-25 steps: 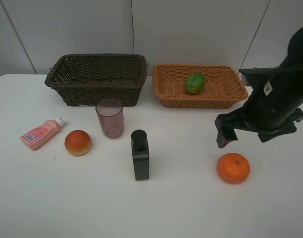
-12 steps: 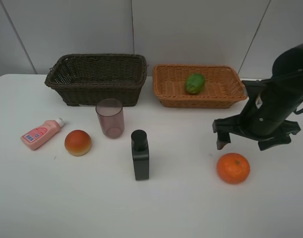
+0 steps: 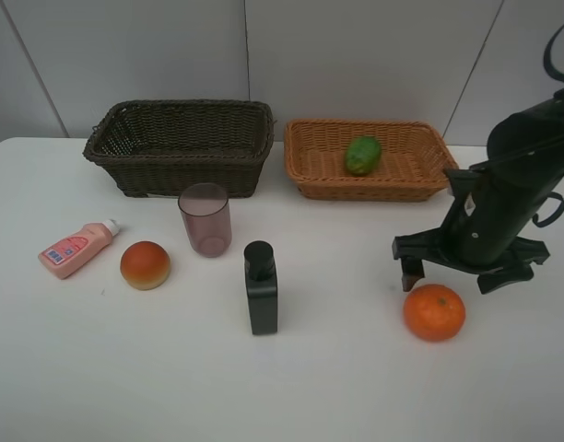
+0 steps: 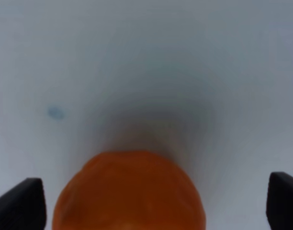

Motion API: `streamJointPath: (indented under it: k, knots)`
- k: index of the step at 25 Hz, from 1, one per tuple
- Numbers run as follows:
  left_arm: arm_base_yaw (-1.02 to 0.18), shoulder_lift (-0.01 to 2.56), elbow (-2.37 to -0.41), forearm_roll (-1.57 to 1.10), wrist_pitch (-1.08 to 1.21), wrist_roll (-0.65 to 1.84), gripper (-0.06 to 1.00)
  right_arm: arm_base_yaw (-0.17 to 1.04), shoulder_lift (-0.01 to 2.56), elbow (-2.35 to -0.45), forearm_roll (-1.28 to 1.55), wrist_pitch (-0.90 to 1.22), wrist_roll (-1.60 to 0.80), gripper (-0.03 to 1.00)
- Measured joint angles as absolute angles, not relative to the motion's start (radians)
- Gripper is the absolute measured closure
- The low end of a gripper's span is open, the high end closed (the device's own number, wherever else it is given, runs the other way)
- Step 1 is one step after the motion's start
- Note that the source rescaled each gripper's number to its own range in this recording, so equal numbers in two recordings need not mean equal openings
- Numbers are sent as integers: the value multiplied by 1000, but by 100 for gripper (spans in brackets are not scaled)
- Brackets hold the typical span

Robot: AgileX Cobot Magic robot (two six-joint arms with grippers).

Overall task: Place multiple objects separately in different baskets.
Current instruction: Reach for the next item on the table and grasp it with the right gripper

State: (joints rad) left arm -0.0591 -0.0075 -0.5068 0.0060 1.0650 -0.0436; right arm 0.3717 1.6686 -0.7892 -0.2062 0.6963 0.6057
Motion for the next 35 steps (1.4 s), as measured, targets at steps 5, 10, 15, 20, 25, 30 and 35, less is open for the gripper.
streamJointPath:
  k: [5, 10, 15, 20, 25, 30, 35]
  knots:
    - [-59, -8, -507, 6, 1065, -44, -6, 372, 1669, -789, -159, 692, 575, -3]
    - [-59, -8, -507, 6, 1065, -44, -6, 372, 1669, -789, -142, 671, 557, -3]
    - [-59, -8, -507, 6, 1065, -44, -6, 372, 1669, -786, -139, 662, 557, -3]
    - [-59, -8, -507, 6, 1065, -44, -6, 372, 1669, -728, -140, 609, 568, -3]
    - [-59, -8, -507, 6, 1065, -44, -6, 372, 1669, -719, -139, 579, 579, -3]
    - [-59, -8, -507, 6, 1065, -44, -6, 372, 1691, -719, -139, 570, 583, -3]
    - [-59, -8, -507, 6, 1065, -44, -6, 372, 1743, -718, -139, 570, 584, -3]
